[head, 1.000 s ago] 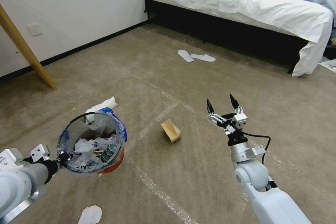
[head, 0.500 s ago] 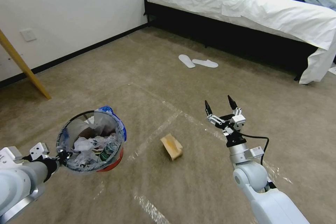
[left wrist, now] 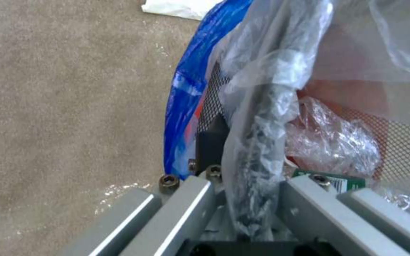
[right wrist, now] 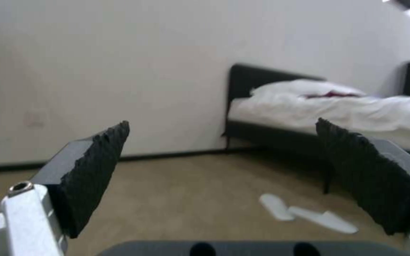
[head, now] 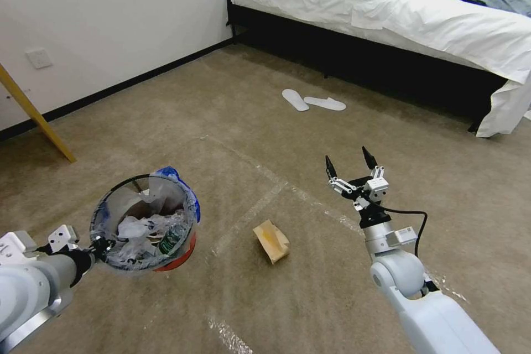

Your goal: Pick up the trash bin and place the garbage on the floor into it.

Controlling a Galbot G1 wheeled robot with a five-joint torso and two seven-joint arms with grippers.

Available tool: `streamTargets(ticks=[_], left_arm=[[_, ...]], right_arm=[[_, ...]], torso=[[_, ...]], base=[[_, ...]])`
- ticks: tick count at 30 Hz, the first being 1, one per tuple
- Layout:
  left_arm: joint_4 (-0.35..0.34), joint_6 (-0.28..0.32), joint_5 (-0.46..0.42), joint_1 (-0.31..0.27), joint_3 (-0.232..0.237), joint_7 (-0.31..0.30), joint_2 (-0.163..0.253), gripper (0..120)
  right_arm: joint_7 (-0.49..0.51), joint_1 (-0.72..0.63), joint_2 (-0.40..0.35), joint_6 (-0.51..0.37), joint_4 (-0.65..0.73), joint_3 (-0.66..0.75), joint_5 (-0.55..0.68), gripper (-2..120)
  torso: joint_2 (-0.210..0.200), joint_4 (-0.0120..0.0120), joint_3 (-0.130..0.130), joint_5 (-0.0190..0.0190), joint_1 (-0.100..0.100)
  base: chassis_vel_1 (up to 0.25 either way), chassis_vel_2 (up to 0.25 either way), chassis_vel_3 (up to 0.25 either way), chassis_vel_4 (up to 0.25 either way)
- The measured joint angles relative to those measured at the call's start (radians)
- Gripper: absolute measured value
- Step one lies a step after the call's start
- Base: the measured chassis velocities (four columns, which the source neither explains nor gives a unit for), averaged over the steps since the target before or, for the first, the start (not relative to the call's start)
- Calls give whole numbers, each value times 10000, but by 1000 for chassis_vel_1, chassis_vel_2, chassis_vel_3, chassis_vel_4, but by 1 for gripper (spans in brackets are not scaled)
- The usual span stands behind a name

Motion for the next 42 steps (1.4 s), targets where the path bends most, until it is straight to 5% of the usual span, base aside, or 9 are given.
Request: streamTargets(ticks=[7, 17, 20, 21, 23, 25, 32, 35, 42], left_arm=[[-82, 5, -77, 70, -50, -24, 52, 0], [37, 10, -21, -9, 151, -16, 74, 0], [63, 9, 16, -2, 191, -16, 93, 0], [81, 10, 19, -4, 221, -12, 132, 0], [102, 9, 21, -21, 249, -6, 153, 0], [243, 9, 24, -117, 371, 24, 208, 0], [291, 18, 90, -125, 430, 46, 137, 0], [298, 18, 113, -124, 436, 46, 139, 0], [265, 24, 157, -36, 434, 43, 98, 0]], right_arm=[[684, 1491, -1880, -1015, 253, -2325, 1651, 100], [597, 3273, -2682, -2925, 230, -4235, 3251, 100], [842, 4138, -2902, -4554, 260, -4907, 3746, 100], [1070, 4506, -3136, -5708, 357, -5260, 4184, 100], [1120, 4606, -3227, -5991, 396, -5391, 4338, 100], [1516, 5046, -3414, -7236, 497, -6084, 5029, 100], [3188, 5942, -2636, -8894, 376, -7752, 6614, 100], [5028, 6405, -1615, -9996, 143, -8604, 8375, 100], [6323, 6933, -198, -10407, -1085, -9280, 9151, 100]], torso=[[2, 3, 0, -5, 0], [1, -1, 0, -2, 0], [1, 5, 1, -3, 0], [1, 3, 0, -2, 0], [2, 3, 0, -3, 0], [1, -4, 0, -4, 1], [1, 3, 0, -2, 1], [1, 2, 0, -2, 0], [0, 2, 1, -3, 0]], base=[[0, 0, 0, 0], [0, 0, 0, 0], [0, 0, 0, 0], [0, 0, 0, 0], [0, 0, 0, 0], [0, 0, 0, 0], [0, 0, 0, 0], [0, 0, 0, 0], [0, 0, 0, 0]])
